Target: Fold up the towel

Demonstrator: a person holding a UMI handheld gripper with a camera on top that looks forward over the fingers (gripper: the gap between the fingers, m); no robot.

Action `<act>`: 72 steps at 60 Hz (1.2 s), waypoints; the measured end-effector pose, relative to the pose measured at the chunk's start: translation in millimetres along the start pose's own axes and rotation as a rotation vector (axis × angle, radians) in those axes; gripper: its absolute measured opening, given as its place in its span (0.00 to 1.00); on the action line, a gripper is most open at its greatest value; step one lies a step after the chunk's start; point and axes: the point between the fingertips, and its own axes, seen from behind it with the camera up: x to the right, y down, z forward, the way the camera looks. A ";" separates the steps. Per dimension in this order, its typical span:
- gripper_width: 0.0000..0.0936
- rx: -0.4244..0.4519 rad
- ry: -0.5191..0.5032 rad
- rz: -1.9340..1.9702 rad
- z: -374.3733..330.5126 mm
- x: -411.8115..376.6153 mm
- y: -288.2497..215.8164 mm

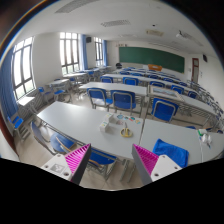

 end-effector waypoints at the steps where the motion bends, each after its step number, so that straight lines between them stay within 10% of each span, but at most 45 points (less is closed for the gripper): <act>1: 0.92 0.000 0.002 0.000 0.4 0.5 0.6; 25: 0.90 -0.059 0.173 0.097 112.8 108.2 120.0; 54: 0.89 -0.119 0.392 0.149 281.8 288.9 150.5; 58: 0.76 -0.101 0.386 0.150 288.8 292.4 151.0; 66: 0.11 -0.118 0.455 0.094 285.7 313.8 153.3; 72: 0.04 -0.127 0.449 0.071 289.2 311.8 151.7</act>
